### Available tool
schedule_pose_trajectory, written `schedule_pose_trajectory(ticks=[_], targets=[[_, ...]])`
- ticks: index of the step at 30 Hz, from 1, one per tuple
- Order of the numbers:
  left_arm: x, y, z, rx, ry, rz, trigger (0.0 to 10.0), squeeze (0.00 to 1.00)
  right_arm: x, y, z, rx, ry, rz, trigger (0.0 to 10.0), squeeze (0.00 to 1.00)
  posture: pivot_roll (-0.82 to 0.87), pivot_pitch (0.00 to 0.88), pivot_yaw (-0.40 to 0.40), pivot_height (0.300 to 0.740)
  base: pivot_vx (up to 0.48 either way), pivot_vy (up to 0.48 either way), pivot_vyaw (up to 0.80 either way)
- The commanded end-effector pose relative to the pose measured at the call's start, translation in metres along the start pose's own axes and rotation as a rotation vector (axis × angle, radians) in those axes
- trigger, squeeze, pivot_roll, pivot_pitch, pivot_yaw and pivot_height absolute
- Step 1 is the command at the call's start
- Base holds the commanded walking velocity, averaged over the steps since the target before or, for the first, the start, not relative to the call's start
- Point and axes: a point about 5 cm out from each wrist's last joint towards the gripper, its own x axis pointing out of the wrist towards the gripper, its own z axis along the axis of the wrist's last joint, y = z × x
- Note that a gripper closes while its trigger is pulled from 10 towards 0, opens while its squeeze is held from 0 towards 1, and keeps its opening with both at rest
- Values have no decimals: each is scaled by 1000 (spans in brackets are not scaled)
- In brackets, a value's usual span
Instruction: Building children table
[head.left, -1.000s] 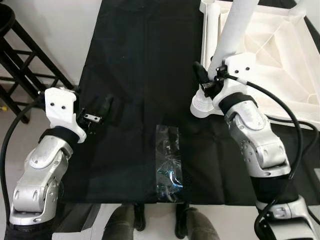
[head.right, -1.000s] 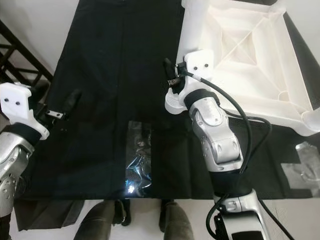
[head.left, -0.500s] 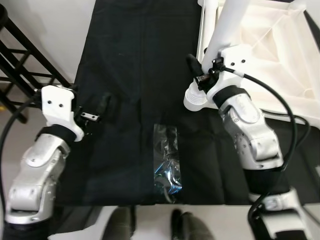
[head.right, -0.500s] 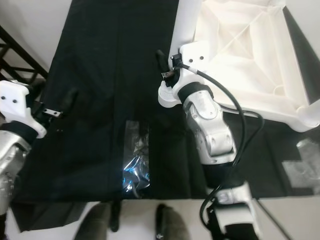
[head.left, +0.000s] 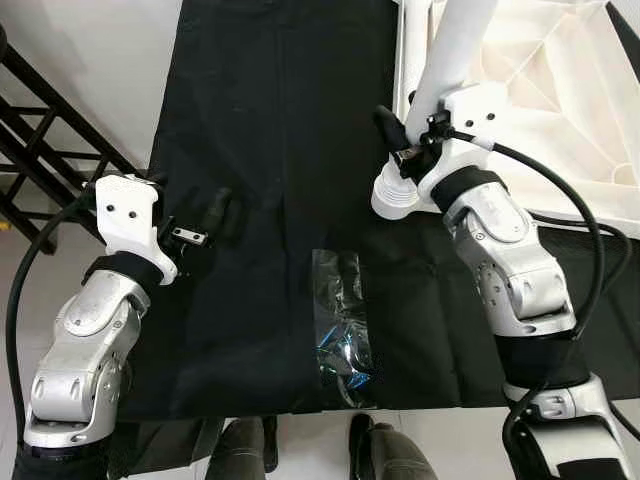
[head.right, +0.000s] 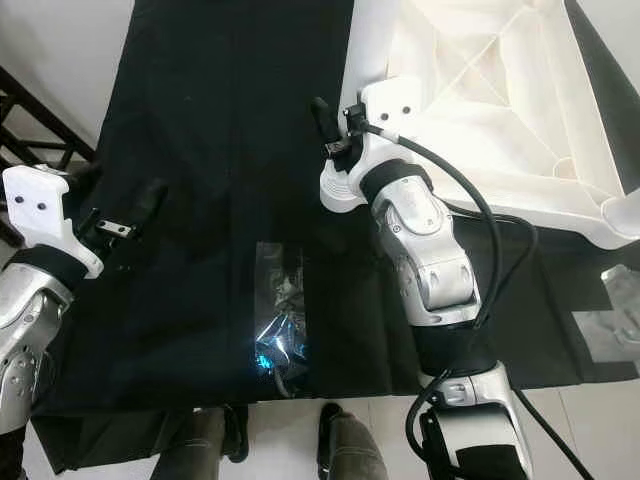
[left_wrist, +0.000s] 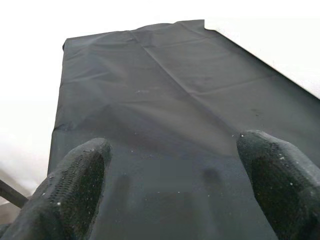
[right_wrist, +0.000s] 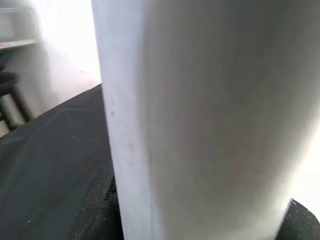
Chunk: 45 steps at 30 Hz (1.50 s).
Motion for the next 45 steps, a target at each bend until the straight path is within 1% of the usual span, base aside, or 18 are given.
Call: schedule_pose_trajectory(ticks=[1, 4, 6, 9, 13, 19, 22, 25, 27, 29, 30, 33, 36, 37, 39, 43, 44, 45], targets=[[-2, 3, -3, 6, 14, 9, 10000, 0, -16, -1, -26, 26, 98, -147, 10000, 0, 65, 333, -43, 740, 0, 0, 0], [0, 4, 3, 13, -3, 6, 10000, 0, -31, 15, -39, 32, 128, -178, 10000, 0, 67, 334, -43, 740, 0, 0, 0], [5, 9, 12, 15, -37, 5, 10000, 0, -44, 41, -52, 42, 172, -140, 10000, 0, 74, 333, -38, 740, 0, 0, 0], [10, 11, 25, -3, -84, -13, 10000, 0, -49, 54, -61, 59, 205, -131, 10000, 0, 81, 331, -35, 740, 0, 0, 0], [20, 5, 52, -64, -174, -151, 10000, 0, -43, 56, -63, 57, 203, -130, 10000, 0, 83, 325, -33, 740, 0, 0, 0], [33, -2, 76, -81, -252, -299, 10000, 0, -40, 55, -65, 33, 208, -131, 10000, 0, 83, 317, -34, 740, 0, 0, 0], [49, -15, 103, -117, -321, -510, 10000, 0, -43, 59, -70, -13, 232, -138, 10000, 0, 80, 308, -28, 740, 0, 0, 0], [52, -19, 108, -123, -331, -574, 10000, 0, -43, 61, -72, -19, 238, -138, 10000, 0, 78, 307, -27, 740, 0, 0, 0], [61, -28, 117, -131, -341, -703, 10000, 4, -43, 66, -75, -18, 248, -132, 10000, 0, 84, 300, -22, 740, 0, 0, 0], [64, -33, 121, -144, -341, -758, 10000, 4, -42, 68, -77, -14, 250, -126, 10000, 0, 84, 300, -22, 740, 0, 0, 0], [66, -41, 123, -162, -335, -851, 10000, 1000, -42, 70, -78, -8, 252, -118, 10000, 0, 87, 295, -22, 740, 0, 0, 0], [69, -53, 127, -181, -326, -958, 10000, 1000, -40, 73, -79, 2, 254, -106, 10000, 0, 88, 291, -21, 740, 0, 0, 0], [89, -74, 130, -209, -333, -1016, 10000, 1000, -36, 78, -79, 12, 246, -90, 10000, 0, 85, 279, -15, 740, 0, 0, 0], [89, -74, 130, -209, -333, -1016, 10000, 1000, -36, 78, -79, 12, 246, -90, 10000, 0, 85, 279, -15, 740, 0, 0, 0], [102, -93, 128, -218, -310, -1069, 10000, 1000, -34, 81, -77, 22, 239, -80, 10000, 0, 82, 272, -9, 740, 0, 0, 0], [107, -100, 128, -226, -295, -1095, 10000, 1000, -33, 82, -77, 24, 236, -75, 10000, 0, 82, 269, -6, 740, 0, 0, 0], [112, -104, 128, -210, -274, -1112, 10000, 0, -33, 83, -77, 26, 235, -73, 10000, 0, 85, 265, -1, 740, 0, 0, 0], [116, -110, 129, -187, -260, -1130, 10000, 0, -33, 84, -77, 28, 234, -71, 10000, 0, 88, 263, 4, 740, 0, 0, 0]])
